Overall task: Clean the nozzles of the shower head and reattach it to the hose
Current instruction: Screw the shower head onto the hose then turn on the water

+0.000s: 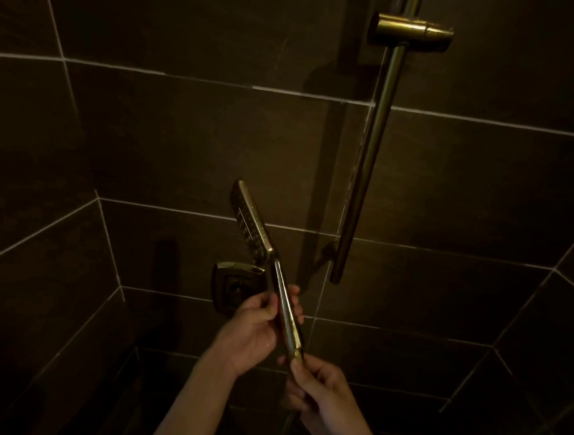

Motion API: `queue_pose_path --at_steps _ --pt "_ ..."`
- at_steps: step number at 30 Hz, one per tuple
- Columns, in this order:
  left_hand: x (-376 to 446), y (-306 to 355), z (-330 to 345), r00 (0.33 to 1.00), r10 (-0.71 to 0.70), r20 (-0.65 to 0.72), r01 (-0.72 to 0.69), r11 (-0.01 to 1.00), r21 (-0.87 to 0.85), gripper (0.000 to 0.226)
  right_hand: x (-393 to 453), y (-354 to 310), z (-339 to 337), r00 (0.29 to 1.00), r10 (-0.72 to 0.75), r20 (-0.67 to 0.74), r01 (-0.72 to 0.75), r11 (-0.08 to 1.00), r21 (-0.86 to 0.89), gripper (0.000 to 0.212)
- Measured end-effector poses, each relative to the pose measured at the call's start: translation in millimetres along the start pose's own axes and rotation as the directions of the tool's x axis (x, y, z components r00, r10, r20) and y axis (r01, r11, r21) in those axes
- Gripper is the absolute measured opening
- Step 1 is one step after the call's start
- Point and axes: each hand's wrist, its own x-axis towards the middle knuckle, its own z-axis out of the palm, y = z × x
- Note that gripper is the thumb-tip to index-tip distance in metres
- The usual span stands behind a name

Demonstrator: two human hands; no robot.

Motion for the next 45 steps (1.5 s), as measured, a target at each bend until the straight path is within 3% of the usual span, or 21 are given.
queue_pose_path --at_steps 4,8,10,15,19,25,28,31,34,39,43,45 --pt "-2.2 -2.1 3.4 1.000 -0.001 -0.007 0.002 0.993 0.119 0.035 3.3 2.8 -0.1 0.993 -0.112 -0.049 0.097 0.965 -0.246 0.024" --pt "-0.9 -4.1 9.3 0.984 0.055 -0.171 0.014 0.927 0.375 0.043 6.2 6.3 -7.6 0.969 -0.173 -0.177 0.086 0.905 -0.416 0.011" --pt "0.5 -2.3 9.1 0.965 0.120 -0.232 0.008 0.875 0.484 0.042 6.7 8.0 -7.9 0.960 -0.183 -0.212 0.064 0.880 -0.470 0.015" --pt "10.4 4.1 6.3 0.937 0.173 -0.303 0.014 0.849 0.528 0.033 6.7 12.6 -4.7 0.945 -0.214 -0.249 0.043 0.833 -0.551 0.021" --pt "12.8 8.6 -0.1 0.951 0.130 -0.279 0.006 0.898 0.439 0.034 5.1 11.4 -5.1 0.944 -0.236 -0.230 0.066 0.818 -0.571 0.018" --pt "9.3 7.4 -9.4 0.990 0.036 -0.134 0.011 0.941 0.339 0.035 0.9 13.0 -14.2 0.949 -0.231 -0.216 0.101 0.868 -0.485 0.025" --pt "8.4 3.3 -11.5 0.996 0.029 -0.086 0.001 0.945 0.328 0.023 -0.9 13.8 -17.9 0.960 -0.197 -0.199 0.110 0.919 -0.379 0.026" --pt "6.2 0.7 -9.0 0.998 0.039 -0.055 -0.019 0.941 0.338 0.029 -2.3 14.8 -19.6 0.973 -0.124 -0.196 0.079 0.972 -0.220 0.034" --pt "4.3 -2.8 -4.9 0.998 0.053 -0.042 -0.037 0.953 0.302 0.037 -1.8 17.2 -20.1 0.985 -0.054 -0.161 0.038 0.994 -0.099 0.044" --pt "0.5 -9.3 -5.2 0.997 0.048 -0.054 -0.030 0.956 0.293 0.037 -1.9 19.4 -17.6 0.995 0.038 -0.087 -0.028 0.993 0.114 0.030" --pt "-2.6 -21.3 -13.4 0.994 0.036 -0.099 -0.006 0.958 0.288 0.033 -1.3 20.9 -19.5 0.993 0.084 -0.088 -0.072 0.989 0.131 0.027" --pt "-5.3 -30.8 -16.7 0.989 0.035 -0.144 0.024 0.922 0.387 0.031 -0.5 22.5 -20.8 0.988 0.121 -0.100 -0.111 0.989 0.096 0.023"
